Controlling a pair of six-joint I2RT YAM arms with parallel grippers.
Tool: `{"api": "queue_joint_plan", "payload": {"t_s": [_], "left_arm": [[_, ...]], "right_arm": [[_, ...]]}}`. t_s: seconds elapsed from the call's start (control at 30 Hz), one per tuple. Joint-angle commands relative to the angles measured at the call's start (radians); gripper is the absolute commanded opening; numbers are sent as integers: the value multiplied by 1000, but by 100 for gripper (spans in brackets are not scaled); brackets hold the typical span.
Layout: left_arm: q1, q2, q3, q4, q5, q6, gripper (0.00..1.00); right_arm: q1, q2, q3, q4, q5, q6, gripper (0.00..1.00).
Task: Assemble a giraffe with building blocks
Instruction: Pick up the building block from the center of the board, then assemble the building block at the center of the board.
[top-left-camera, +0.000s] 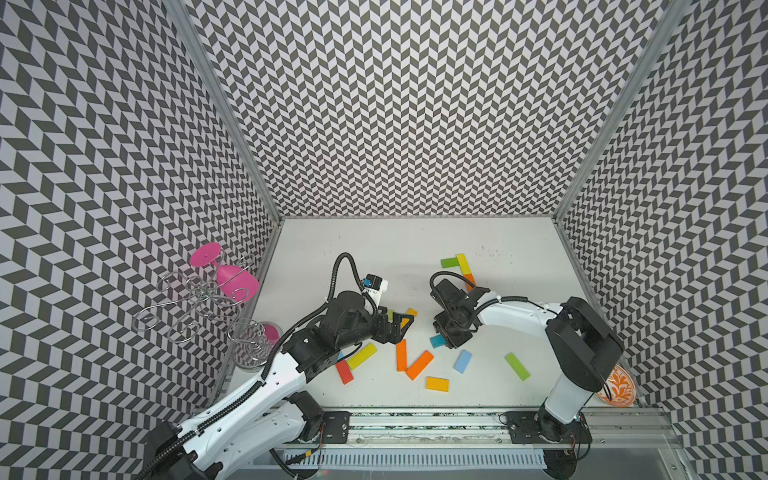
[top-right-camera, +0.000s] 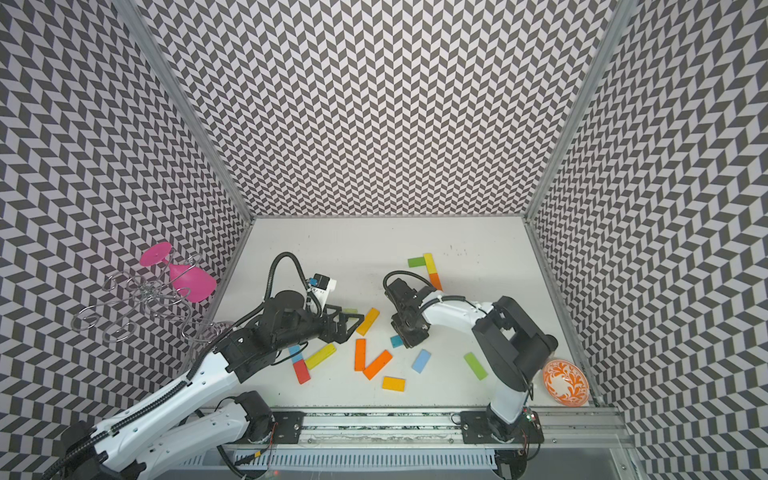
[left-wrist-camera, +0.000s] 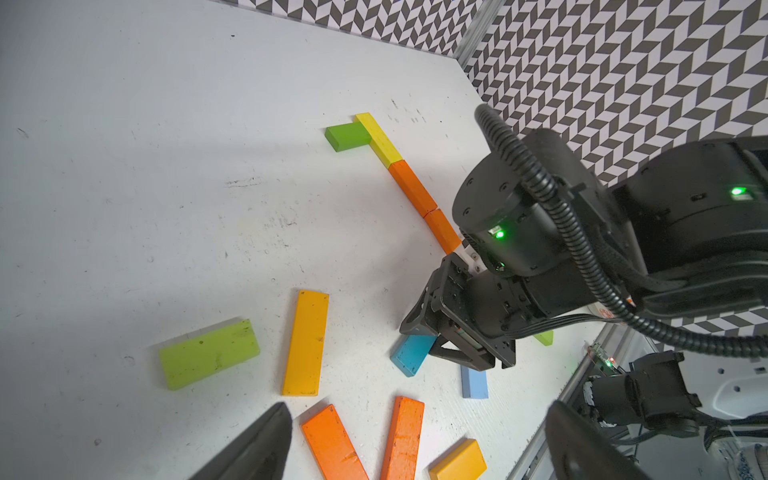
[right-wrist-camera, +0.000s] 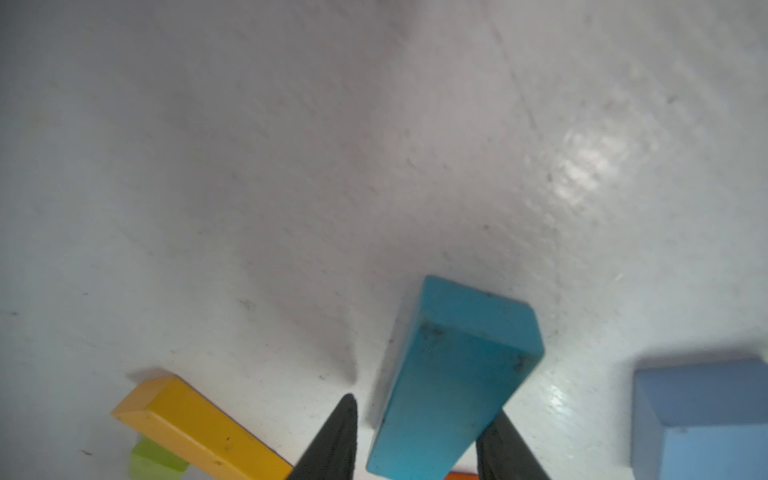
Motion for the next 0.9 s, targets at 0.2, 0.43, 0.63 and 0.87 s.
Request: {"api": "queue_joint_plan", "payload": {"t_s": [0.2, 0.43, 0.63, 0.87], "left_arm": [[17, -14, 6, 22, 17, 29, 96], [21, 8, 6, 35, 40, 28, 96], [-76, 82, 26, 113, 50, 34, 95], [-234, 252, 75, 267, 59, 26, 95]], "right_arm": [[-14, 91, -21, -128, 135, -48, 23], [-14, -75, 133, -299, 320, -42, 21], [-130, -292, 137, -387, 504, -71, 22], [-483, -426, 2, -270, 504, -267, 22]]}}
